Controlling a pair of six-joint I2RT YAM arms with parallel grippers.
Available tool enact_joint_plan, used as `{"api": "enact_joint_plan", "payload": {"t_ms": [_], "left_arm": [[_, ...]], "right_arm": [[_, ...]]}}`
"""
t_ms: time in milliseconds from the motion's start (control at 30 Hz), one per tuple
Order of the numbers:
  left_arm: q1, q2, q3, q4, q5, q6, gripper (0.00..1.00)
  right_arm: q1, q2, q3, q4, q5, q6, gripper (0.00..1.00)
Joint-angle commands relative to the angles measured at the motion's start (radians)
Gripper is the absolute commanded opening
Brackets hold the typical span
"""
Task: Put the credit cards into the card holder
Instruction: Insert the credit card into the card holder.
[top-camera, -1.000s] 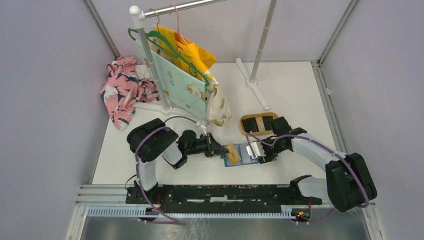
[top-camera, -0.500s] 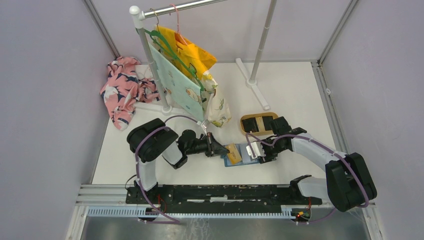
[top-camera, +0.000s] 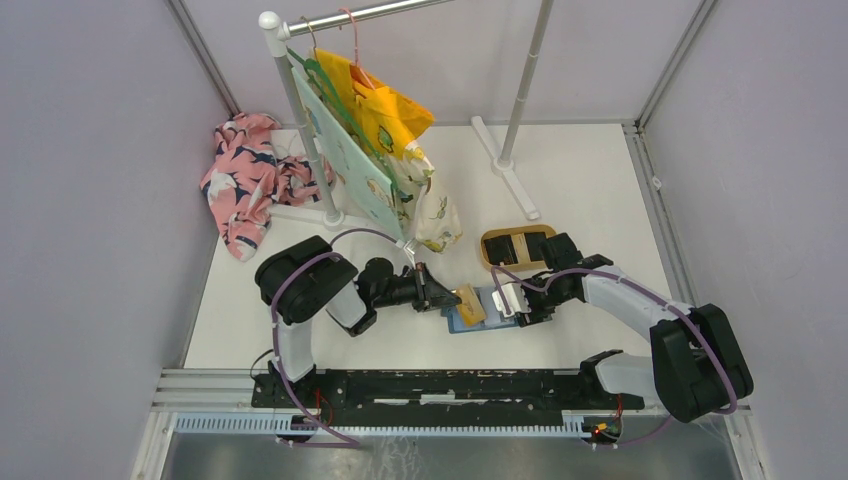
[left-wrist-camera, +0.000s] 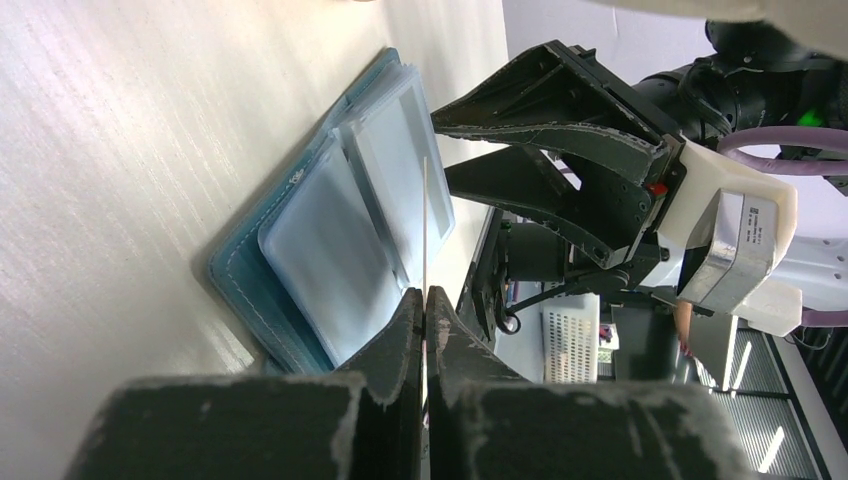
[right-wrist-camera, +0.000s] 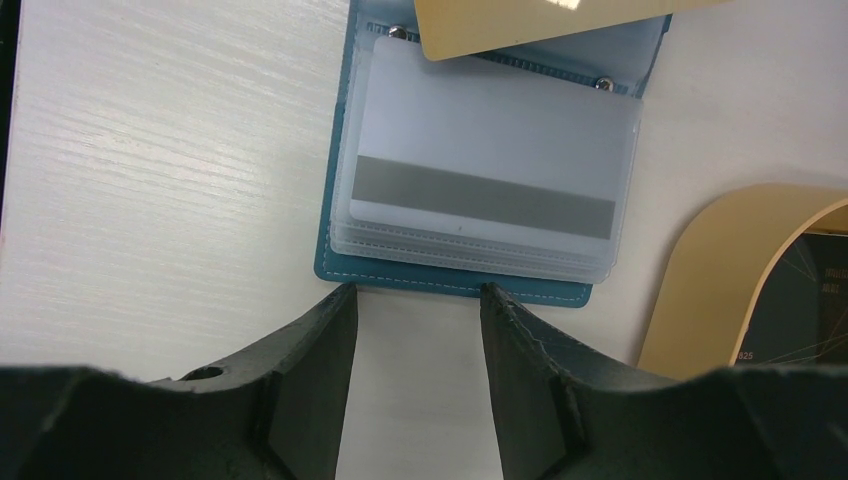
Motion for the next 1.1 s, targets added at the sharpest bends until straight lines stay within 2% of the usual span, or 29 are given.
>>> {"api": "enact_joint_plan", "payload": {"t_ms": [0,367,1067], "left_arm": [[-0.005,0.007,0.024,0.011,-0.001,-0.015,0.02],[-0.009,-0.042,0.034,-0.131,-0.028,0.047,0.02],[-0.025,-0.043,0.056,-0.211,-0.047,0.061,0.02]], "right_arm": [[0.008,0.029,-0.014,-0.012,0.051,-0.002,0.55],[0.008,0.031,-0.013,-0.015,0.051,-0.002,0.54],[0.010,0.031,-0.011,-0.018,0.050,-0.002,0.54]]}}
